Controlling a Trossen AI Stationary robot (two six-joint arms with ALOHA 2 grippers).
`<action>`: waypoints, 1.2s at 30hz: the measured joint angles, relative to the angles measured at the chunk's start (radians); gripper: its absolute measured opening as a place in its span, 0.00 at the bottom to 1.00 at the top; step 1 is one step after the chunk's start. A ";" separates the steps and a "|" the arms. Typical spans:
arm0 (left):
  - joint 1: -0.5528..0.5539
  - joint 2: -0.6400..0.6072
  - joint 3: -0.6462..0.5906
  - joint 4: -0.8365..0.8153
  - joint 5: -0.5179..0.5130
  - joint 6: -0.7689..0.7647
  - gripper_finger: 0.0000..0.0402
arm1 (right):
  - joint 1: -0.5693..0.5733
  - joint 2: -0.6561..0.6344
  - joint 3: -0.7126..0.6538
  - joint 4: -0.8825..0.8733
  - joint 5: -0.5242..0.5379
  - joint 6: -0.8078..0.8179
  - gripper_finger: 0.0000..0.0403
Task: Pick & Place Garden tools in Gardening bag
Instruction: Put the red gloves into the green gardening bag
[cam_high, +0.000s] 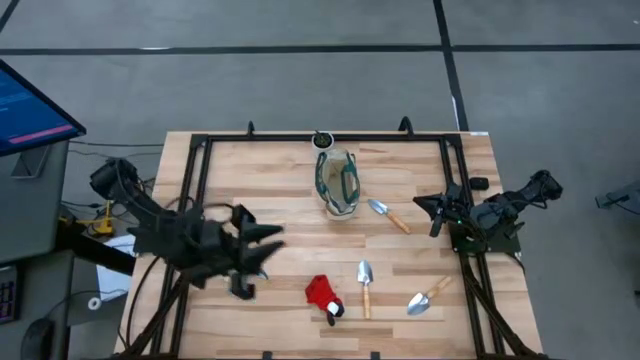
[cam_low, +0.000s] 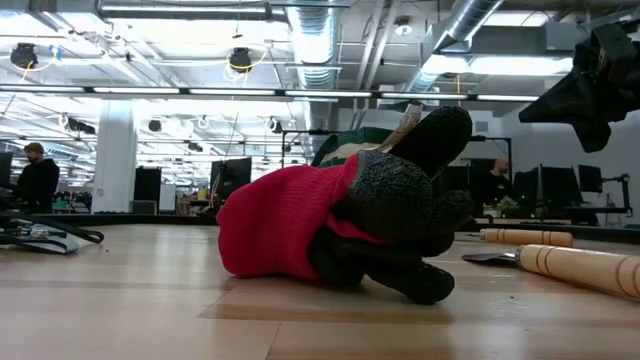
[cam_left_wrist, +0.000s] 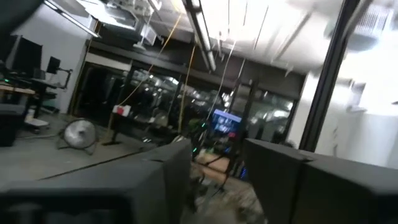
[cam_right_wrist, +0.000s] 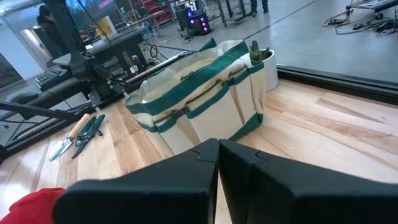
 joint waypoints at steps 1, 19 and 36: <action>0.008 0.021 0.024 -0.037 0.000 -0.001 0.40 | 0.000 0.000 0.000 0.000 0.000 0.000 0.01; 0.213 0.146 0.308 -0.787 0.452 -0.228 0.48 | 0.000 0.000 0.000 0.000 0.000 0.000 0.01; 0.370 0.317 0.308 -0.955 0.958 -0.055 0.59 | 0.000 0.000 0.000 -0.005 0.000 0.000 0.01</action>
